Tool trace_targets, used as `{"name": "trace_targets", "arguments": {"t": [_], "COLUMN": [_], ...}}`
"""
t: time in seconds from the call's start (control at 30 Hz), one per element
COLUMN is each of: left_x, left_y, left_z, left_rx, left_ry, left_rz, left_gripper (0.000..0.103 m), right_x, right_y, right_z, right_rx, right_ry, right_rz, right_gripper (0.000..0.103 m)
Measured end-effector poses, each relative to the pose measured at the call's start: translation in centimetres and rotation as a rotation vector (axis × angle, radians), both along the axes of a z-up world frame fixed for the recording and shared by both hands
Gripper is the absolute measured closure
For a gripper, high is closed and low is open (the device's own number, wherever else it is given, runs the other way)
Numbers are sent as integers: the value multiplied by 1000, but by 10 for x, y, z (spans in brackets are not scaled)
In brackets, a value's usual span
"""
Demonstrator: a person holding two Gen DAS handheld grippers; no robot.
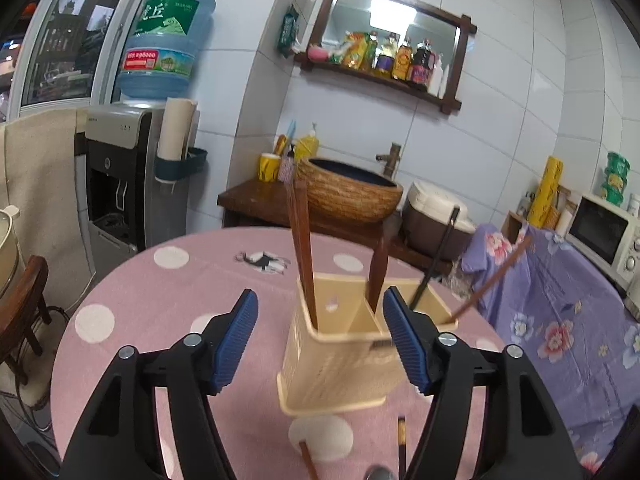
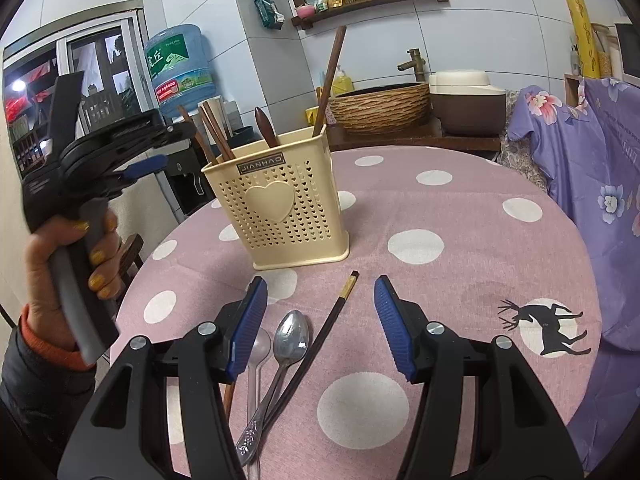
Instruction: Organize utensils
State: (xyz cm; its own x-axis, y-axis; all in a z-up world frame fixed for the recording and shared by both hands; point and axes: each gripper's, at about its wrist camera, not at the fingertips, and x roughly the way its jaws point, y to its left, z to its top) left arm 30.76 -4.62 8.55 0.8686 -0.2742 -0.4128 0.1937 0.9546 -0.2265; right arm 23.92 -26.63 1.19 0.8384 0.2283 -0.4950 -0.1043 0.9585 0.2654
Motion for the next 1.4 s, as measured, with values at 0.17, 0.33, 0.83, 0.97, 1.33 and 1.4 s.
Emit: {"name": "trace_targets", "arguments": {"t": [0.17,0.33,0.83,0.97,1.33,1.4], "left_x": [-17,-31,-58,-57,-20,-14], "left_y": [5,6,21,13,-14,-17], "left_z": [-24,-50,-102,-108,-124,-128], "left_rx": [9,78,101,102,142,160], "left_ry": [101,186,334,362,429,442], "left_rz": [-28,-48,-50,-84,-101,-94], "left_gripper": [28,28,34,43,54,55], "right_x": [2,4,7,8,28,41], "right_y": [1,2,20,21,13,13], "right_z": [-7,-16,-45,-49,-48,-47], "right_rx": [-3,-7,-59,-66,-65,-75], "right_ry": [24,54,133,147,189,205], "right_rz": [1,0,14,15,-1,-9], "right_gripper": [47,47,47,47,47,47]}}
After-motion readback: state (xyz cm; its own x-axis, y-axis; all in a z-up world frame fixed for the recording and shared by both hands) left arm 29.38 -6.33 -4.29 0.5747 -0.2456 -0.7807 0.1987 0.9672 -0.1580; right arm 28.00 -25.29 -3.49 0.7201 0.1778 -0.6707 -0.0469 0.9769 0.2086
